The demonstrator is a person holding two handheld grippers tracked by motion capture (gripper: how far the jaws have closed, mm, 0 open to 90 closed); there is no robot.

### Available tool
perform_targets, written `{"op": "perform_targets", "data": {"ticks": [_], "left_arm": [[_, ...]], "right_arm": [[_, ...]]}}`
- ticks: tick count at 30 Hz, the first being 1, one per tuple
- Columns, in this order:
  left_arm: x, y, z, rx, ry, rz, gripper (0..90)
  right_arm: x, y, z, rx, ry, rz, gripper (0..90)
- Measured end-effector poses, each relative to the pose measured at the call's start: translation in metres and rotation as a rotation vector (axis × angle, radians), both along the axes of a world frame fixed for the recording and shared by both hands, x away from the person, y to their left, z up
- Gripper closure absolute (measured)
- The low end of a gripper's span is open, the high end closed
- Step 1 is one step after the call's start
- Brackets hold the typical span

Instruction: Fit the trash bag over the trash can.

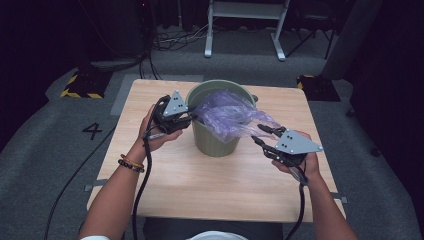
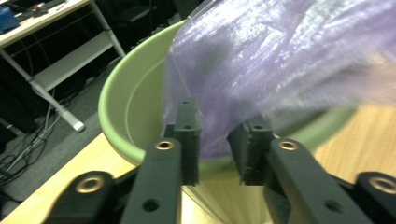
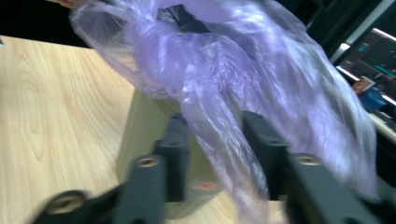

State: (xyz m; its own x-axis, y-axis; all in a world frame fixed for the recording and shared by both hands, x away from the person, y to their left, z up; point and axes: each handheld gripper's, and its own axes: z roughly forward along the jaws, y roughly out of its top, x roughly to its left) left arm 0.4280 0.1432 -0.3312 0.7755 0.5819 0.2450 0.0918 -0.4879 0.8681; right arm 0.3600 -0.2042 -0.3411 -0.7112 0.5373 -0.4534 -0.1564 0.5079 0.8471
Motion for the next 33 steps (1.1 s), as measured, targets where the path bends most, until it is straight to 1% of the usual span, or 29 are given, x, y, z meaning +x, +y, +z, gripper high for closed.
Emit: {"op": "perform_targets", "data": {"ticks": [2,4,5,6,7,8,9,11,12,13,14,16,17,18,19,20,21,22,23,24,25,26,27,28,29,30,31,32,33], "left_arm": [[-0.006,0.002,0.001,-0.021,0.012,-0.015,50.9],[-0.01,0.003,0.001,-0.026,0.014,-0.024,38.3],[-0.015,0.003,0.002,-0.024,0.004,-0.022,32.6],[-0.02,0.003,0.003,-0.029,-0.004,-0.025,32.6],[-0.031,0.003,0.005,-0.054,-0.012,-0.055,29.0],[-0.031,0.003,0.005,-0.054,-0.012,-0.055,27.5],[-0.042,0.001,0.007,-0.081,-0.015,-0.091,26.4],[-0.05,-0.006,0.01,-0.09,-0.021,-0.107,25.0],[-0.05,-0.006,0.01,-0.09,-0.021,-0.107,23.8],[-0.054,-0.009,0.011,-0.107,-0.022,-0.122,23.8],[-0.06,-0.017,0.014,-0.125,-0.007,-0.13,22.2],[-0.062,-0.021,0.014,-0.133,-0.005,-0.138,20.6],[-0.065,-0.03,0.015,-0.143,-0.002,-0.151,20.7],[-0.065,-0.03,0.015,-0.143,-0.002,-0.151,21.7],[-0.066,-0.039,0.014,-0.126,-0.007,-0.122,23.6],[-0.066,-0.039,0.014,-0.126,-0.007,-0.122,25.4],[-0.064,-0.047,0.012,-0.089,-0.03,-0.065,29.5],[-0.064,-0.047,0.012,-0.089,-0.03,-0.065,33.9],[-0.059,-0.051,0.009,-0.065,-0.031,-0.027,38.6],[-0.059,-0.051,0.009,-0.065,-0.031,-0.027,45.7],[-0.056,-0.053,0.006,-0.059,-0.062,0.028,52.9],[-0.056,-0.053,0.006,-0.059,-0.062,0.028,59.6],[-0.054,-0.051,0.006,-0.047,-0.079,0.022,67.9],[-0.054,-0.051,0.006,-0.047,-0.079,0.022,75.5],[-0.052,-0.047,0.006,-0.037,-0.096,0.04,80.3],[-0.052,-0.047,0.006,-0.037,-0.096,0.04,84.5],[-0.05,-0.042,0.008,-0.024,-0.093,0.052,87.4],[-0.05,-0.042,0.008,-0.024,-0.093,0.052,87.7],[-0.047,-0.034,0.011,-0.032,-0.07,0.044,87.6]], "right_arm": [[-0.001,0.002,-0.004,-0.009,0.004,0.031,81.7],[-0.002,0.004,-0.005,-0.015,0.002,0.038,84.0],[-0.003,0.005,-0.006,-0.03,0.003,0.053,86.3],[-0.003,0.005,-0.006,-0.03,0.003,0.053,86.3],[-0.004,0.007,-0.007,-0.037,0.003,0.055,86.9],[-0.005,0.008,-0.007,-0.04,0.005,0.057,87.1],[-0.005,0.009,-0.007,-0.043,0.002,0.06,87.5],[-0.005,0.01,-0.007,-0.05,0.001,0.061,87.5],[-0.005,0.01,-0.007,-0.05,0.001,0.061,87.5],[-0.006,0.011,-0.007,-0.053,-0.001,0.06,87.5],[-0.006,0.013,-0.008,-0.058,-0.002,0.056,87.2],[-0.006,0.014,-0.008,-0.057,-0.003,0.059,87.1],[-0.007,0.015,-0.009,-0.06,-0.008,0.06,86.7],[-0.007,0.015,-0.009,-0.06,-0.008,0.06,86.7],[-0.008,0.016,-0.01,-0.064,-0.007,0.061,86.5],[-0.008,0.016,-0.01,-0.064,-0.007,0.061,86.5],[-0.009,0.017,-0.011,-0.072,-0.015,0.067,86.4],[-0.009,0.017,-0.011,-0.072,-0.015,0.067,86.4],[-0.01,0.017,-0.012,-0.079,-0.015,0.071,86.4],[-0.01,0.017,-0.012,-0.079,-0.015,0.071,86.4],[-0.012,0.016,-0.013,-0.08,-0.019,0.076,86.7],[-0.012,0.016,-0.013,-0.08,-0.019,0.076,86.7],[-0.013,0.014,-0.014,-0.082,-0.022,0.081,87.3],[-0.013,0.014,-0.014,-0.082,-0.022,0.081,87.3],[-0.015,0.012,-0.015,-0.087,-0.02,0.078,88.6],[-0.015,0.011,-0.015,-0.088,-0.018,0.079,88.9],[-0.016,0.01,-0.016,-0.092,-0.013,0.079,89.2],[-0.016,0.01,-0.016,-0.092,-0.013,0.079,89.2],[-0.016,0.007,-0.017,-0.099,-0.014,0.072,89.2]]}}
